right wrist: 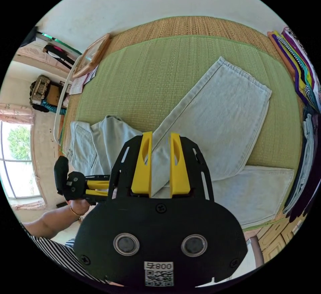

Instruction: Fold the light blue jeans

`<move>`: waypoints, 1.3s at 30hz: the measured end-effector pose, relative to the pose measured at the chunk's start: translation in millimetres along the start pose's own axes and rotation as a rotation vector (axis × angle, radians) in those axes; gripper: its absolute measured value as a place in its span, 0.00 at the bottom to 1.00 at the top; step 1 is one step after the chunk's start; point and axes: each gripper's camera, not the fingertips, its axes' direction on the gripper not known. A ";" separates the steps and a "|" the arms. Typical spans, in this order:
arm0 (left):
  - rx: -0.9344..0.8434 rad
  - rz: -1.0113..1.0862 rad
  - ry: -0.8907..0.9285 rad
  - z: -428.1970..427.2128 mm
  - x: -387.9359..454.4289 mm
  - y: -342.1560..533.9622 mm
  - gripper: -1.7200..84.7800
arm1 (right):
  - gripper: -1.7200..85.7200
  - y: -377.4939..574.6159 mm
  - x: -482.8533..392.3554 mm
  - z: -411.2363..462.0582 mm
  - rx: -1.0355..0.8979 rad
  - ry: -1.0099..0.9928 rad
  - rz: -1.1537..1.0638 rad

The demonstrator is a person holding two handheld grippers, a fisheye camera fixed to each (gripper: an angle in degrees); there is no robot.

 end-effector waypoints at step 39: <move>-0.189 0.291 -0.120 158.4 -0.3 -67.4 0.02 | 0.03 225.5 92.9 -144.9 0.128 0.034 0.095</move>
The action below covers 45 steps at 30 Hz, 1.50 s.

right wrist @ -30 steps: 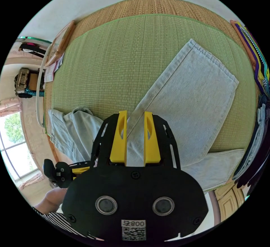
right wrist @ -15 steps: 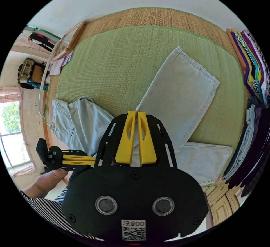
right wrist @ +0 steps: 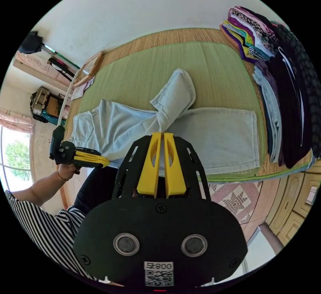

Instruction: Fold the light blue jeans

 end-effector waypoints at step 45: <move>0.221 -0.504 0.430 115.6 -217.0 -264.8 0.06 | 0.05 163.8 113.3 83.2 0.069 -0.111 0.092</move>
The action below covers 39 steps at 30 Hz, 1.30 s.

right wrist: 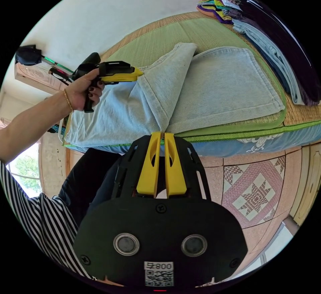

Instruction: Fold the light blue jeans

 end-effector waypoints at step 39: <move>-0.136 0.627 -0.205 176.9 56.2 -94.7 0.06 | 0.04 -17.0 62.9 -63.9 0.345 0.124 0.115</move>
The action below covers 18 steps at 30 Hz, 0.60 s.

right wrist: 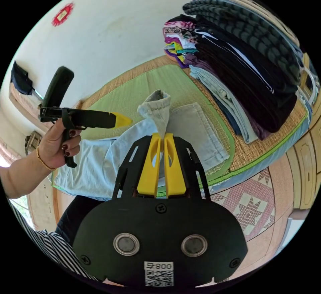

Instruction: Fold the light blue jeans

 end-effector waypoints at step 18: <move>-0.214 -0.091 -0.218 90.9 -80.3 -68.0 0.04 | 0.03 -6.1 40.3 -3.4 -0.005 -0.055 0.082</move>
